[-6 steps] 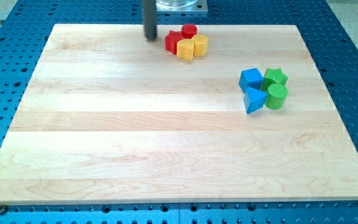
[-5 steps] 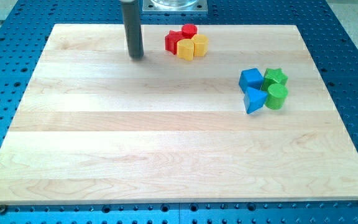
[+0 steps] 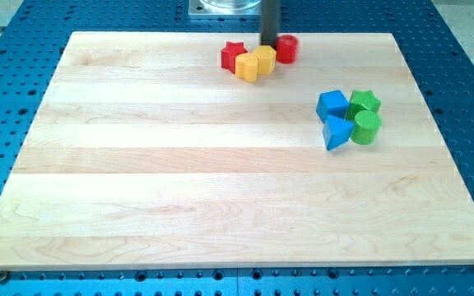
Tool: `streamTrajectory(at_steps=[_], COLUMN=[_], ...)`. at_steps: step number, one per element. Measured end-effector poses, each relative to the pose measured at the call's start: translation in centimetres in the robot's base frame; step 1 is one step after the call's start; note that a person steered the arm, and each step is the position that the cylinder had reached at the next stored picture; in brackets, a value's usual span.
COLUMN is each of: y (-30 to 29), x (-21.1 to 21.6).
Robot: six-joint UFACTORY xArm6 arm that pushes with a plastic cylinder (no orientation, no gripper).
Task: Push red circle into green star
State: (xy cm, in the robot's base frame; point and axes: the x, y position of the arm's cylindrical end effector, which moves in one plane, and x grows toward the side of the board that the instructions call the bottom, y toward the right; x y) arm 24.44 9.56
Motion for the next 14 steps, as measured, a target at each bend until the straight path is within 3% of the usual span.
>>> streamTrajectory(at_steps=[1,2,3,5,9,14], y=[5.4,4.8,8.7,9.5,10.4,10.1], x=[4.8,2.3,1.9,3.7,2.4,4.7])
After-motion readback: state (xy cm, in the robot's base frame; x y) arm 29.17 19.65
